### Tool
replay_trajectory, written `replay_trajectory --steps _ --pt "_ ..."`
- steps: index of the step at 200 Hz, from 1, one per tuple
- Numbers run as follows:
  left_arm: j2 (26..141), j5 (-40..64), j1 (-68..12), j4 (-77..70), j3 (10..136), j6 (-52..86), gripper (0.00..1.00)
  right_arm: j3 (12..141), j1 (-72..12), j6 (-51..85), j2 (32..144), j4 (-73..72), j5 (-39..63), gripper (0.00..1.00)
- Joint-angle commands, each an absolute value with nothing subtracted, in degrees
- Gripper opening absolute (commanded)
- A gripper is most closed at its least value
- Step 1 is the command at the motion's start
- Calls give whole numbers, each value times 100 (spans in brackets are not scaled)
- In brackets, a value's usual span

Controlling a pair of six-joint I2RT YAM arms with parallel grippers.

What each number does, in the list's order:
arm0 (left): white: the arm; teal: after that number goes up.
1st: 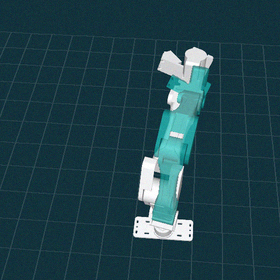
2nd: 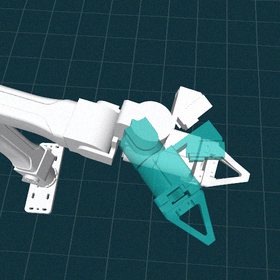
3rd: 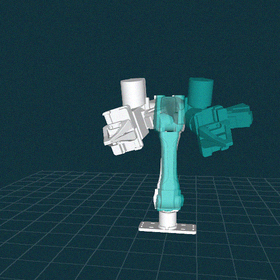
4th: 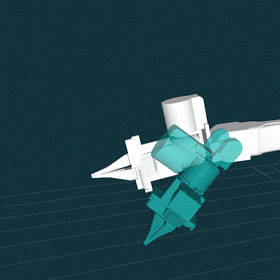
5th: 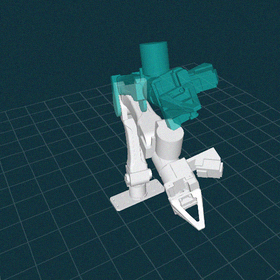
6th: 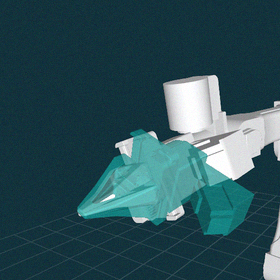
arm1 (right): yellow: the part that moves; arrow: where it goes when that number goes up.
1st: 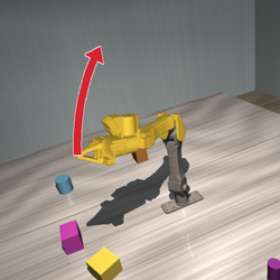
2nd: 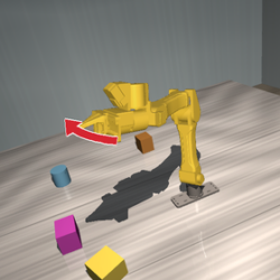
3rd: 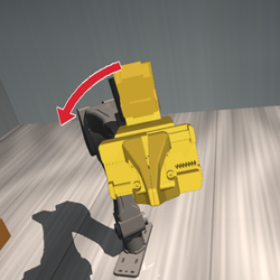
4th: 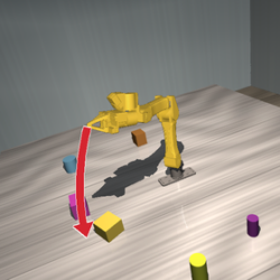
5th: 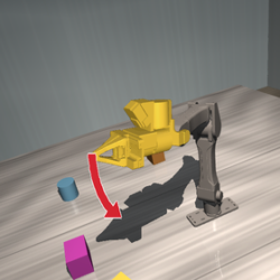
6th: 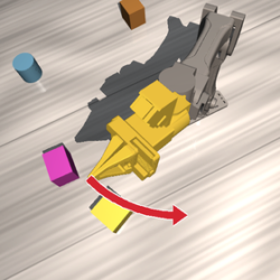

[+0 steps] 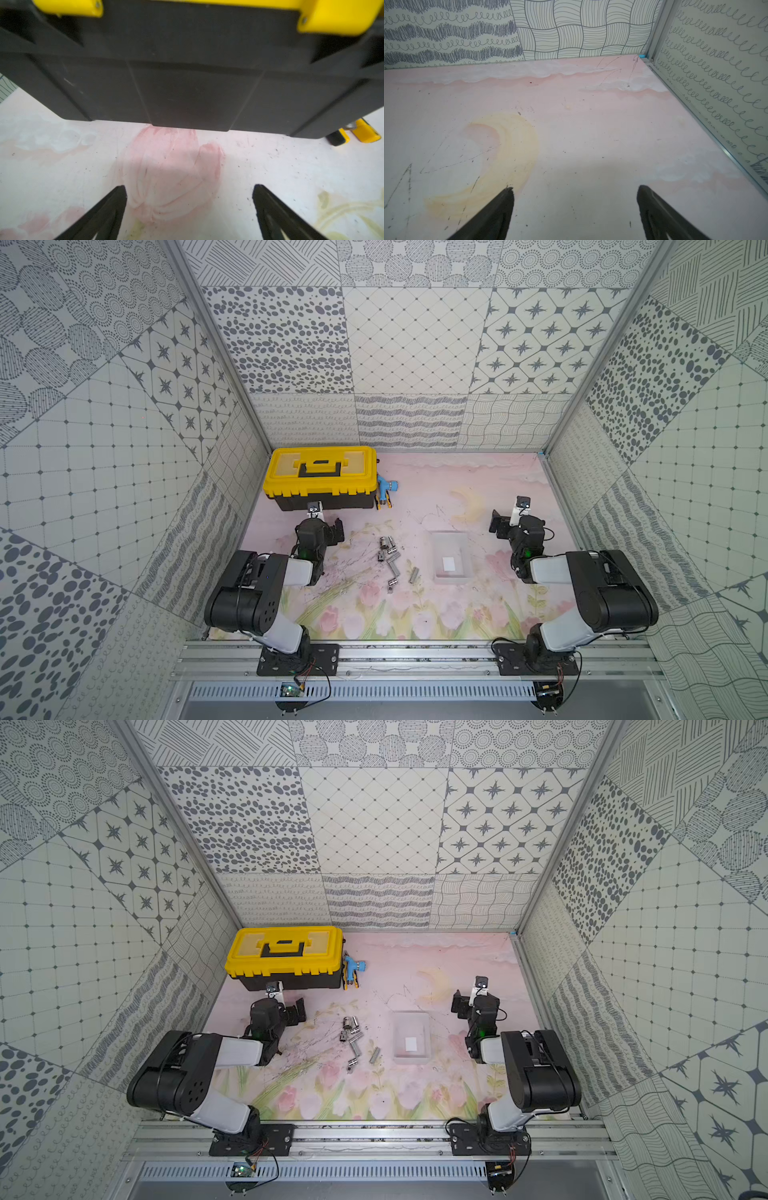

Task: Put the socket on the desktop into the storage box
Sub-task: Pick up the socket head at the center of the board.

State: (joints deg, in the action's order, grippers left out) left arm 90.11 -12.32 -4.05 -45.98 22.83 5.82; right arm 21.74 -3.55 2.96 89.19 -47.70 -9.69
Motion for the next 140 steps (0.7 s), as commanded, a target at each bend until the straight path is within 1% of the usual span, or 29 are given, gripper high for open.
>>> replay_trajectory --steps 1,115,126,131,140 --pt "8987 -1151 -379 -4895 2312 510 99 2267 -387 253 8890 -4937 -1016 97" --pt "8986 -1134 -377 -4861 2321 520 99 2265 -382 255 8888 -4939 -1005 97" --pt "8964 -1188 -378 -4924 2332 457 100 2339 -445 288 8744 -4832 -1309 97" --pt "8823 -1382 -402 -4569 2444 499 100 2470 -522 275 8506 -4357 -1553 97" --pt "8376 -1713 -417 -3233 2953 712 99 2813 -741 235 7968 -3303 -2102 97"
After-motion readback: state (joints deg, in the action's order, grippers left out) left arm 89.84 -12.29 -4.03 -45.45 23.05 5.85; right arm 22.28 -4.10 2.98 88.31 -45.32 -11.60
